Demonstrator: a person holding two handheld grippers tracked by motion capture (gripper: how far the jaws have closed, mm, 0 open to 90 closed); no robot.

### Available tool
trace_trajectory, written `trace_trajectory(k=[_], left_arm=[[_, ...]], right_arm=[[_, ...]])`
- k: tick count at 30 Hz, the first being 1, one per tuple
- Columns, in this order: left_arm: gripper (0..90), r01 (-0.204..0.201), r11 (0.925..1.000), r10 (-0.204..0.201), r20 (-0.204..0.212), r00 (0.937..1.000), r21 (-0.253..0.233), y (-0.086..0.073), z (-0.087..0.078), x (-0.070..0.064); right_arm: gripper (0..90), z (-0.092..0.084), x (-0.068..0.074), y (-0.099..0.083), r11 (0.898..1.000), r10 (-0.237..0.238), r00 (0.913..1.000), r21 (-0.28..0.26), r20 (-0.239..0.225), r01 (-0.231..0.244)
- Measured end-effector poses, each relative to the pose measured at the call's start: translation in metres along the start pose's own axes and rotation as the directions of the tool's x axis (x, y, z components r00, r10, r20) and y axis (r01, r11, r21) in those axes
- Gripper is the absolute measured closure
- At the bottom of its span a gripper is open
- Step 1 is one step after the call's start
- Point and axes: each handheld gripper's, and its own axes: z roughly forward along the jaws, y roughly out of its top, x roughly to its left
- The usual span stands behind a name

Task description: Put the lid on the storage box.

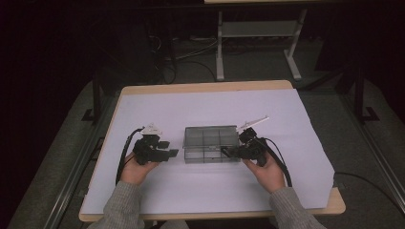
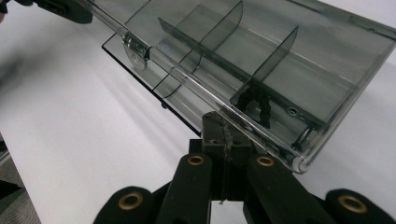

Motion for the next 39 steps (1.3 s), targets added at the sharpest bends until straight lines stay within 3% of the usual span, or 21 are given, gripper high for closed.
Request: trace_trajectory(k=[30, 39], left_arm=[[45.3, 0.034, 0.9989, -0.034, -0.001, 0.9994, -0.032, -0.007, -0.001, 0.004], [45.4, 0.025, 0.9995, -0.025, -0.004, 0.9997, -0.022, -0.007, -0.001, 0.004]], right_arm=[[89.9, 0.008, 0.003, -0.009, 0.999, -0.026, 0.9996, 0.018, -0.012, 0.027], [89.9, 0.009, 0.002, -0.011, 1.0, -0.019, 0.9998, 0.022, -0.011, 0.02]])
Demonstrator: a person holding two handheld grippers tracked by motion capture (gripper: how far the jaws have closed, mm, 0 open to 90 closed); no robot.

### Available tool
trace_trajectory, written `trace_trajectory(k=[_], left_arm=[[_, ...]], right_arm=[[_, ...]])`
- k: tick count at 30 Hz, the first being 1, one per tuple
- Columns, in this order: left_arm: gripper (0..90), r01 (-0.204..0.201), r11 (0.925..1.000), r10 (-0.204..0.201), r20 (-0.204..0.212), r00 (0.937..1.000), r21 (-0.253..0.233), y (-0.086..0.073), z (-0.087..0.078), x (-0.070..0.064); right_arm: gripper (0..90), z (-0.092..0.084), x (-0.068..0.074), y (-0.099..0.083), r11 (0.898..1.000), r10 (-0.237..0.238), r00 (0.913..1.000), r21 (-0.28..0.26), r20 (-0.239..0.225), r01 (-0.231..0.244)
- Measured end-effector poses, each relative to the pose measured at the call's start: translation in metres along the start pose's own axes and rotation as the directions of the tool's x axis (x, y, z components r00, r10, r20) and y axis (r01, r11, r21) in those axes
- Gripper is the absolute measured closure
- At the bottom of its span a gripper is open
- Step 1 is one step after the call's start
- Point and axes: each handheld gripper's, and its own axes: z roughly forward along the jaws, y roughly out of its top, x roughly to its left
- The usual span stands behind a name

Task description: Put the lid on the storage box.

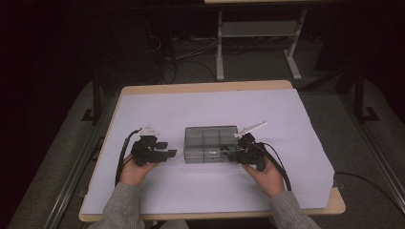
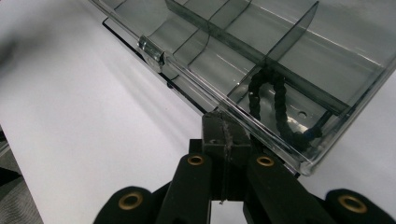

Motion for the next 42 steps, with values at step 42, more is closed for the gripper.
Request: trace_trajectory(k=[42], left_arm=[[46.4, 0.001, 1.0, -0.001, -0.001, 1.0, 0.004, -0.0007, 0.0015, -0.0004]], right_arm=[[89.9, 0.0029, -0.0038, -0.0081, 1.0, 0.004, 1.0, 0.024, -0.008, -0.004]])
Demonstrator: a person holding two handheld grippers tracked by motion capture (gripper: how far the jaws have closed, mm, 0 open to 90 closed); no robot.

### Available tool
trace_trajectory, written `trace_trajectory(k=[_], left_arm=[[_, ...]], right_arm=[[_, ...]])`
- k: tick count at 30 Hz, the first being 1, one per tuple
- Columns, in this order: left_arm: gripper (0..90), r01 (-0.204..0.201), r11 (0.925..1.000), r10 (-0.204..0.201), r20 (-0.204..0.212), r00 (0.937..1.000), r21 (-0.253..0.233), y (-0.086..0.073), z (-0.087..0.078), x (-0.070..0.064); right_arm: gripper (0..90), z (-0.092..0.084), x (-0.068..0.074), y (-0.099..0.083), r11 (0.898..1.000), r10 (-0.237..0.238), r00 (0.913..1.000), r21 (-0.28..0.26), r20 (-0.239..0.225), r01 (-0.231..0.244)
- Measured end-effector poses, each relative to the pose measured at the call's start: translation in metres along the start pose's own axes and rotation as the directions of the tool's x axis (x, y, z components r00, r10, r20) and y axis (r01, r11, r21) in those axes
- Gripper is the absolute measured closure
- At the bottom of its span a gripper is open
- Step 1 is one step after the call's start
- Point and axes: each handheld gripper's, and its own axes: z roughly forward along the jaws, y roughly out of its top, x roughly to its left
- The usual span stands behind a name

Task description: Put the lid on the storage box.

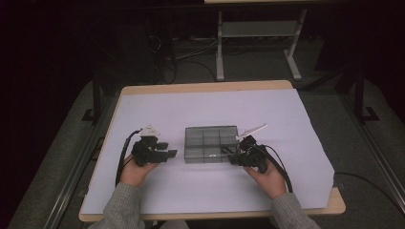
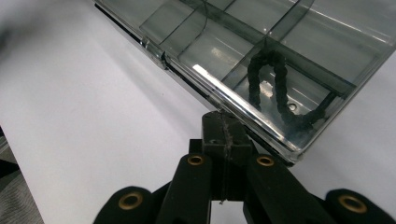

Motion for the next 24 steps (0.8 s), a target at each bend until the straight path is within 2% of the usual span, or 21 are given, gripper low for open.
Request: trace_trajectory(k=[24], left_arm=[[46.3, -0.002, 1.0, 0.002, -0.001, 1.0, 0.002, -0.0002, 0.0002, 0.0007]], right_arm=[[89.9, -0.001, -0.0012, -0.0025, 1.0, 0.001, 1.0, 0.004, 0.004, -0.001]])
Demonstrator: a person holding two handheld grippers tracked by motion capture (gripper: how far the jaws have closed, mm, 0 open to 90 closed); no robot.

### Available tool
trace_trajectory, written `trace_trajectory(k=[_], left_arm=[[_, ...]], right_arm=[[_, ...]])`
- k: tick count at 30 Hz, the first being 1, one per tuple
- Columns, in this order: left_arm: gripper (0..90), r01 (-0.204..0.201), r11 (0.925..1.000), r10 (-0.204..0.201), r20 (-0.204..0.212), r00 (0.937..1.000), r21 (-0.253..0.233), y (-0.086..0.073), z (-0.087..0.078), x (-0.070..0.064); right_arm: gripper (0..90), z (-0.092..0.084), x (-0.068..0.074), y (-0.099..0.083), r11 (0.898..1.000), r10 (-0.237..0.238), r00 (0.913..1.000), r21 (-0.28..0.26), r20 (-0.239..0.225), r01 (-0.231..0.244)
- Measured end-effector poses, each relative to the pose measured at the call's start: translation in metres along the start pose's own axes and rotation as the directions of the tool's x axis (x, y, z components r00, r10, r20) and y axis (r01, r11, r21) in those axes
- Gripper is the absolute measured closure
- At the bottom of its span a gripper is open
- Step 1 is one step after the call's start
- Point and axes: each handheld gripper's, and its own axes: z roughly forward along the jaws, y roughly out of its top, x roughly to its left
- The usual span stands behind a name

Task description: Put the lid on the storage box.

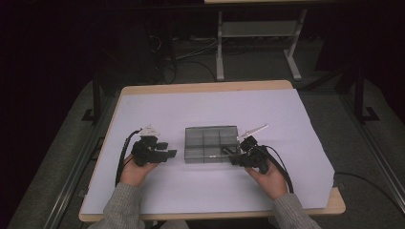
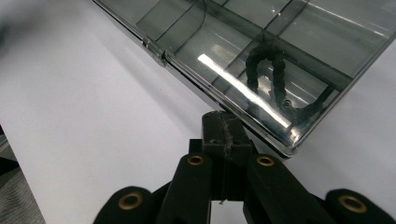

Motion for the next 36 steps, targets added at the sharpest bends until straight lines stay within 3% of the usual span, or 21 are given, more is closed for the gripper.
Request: trace_trajectory(k=[14, 36], left_arm=[[46.3, 0.0, 1.0, 0.0, -0.002, 1.0, -0.005, 0.0, -0.002, 0.0], [45.3, -0.006, 1.0, 0.006, -0.005, 1.0, 0.003, -0.001, -0.002, -0.003]], right_arm=[[89.4, -0.003, 0.0, -0.002, 1.0, -0.005, 1.0, 0.001, -0.006, 0.005], [77.6, -0.021, -0.011, -0.009, 1.0, 0.002, 0.9987, -0.006, -0.051, -0.002]])
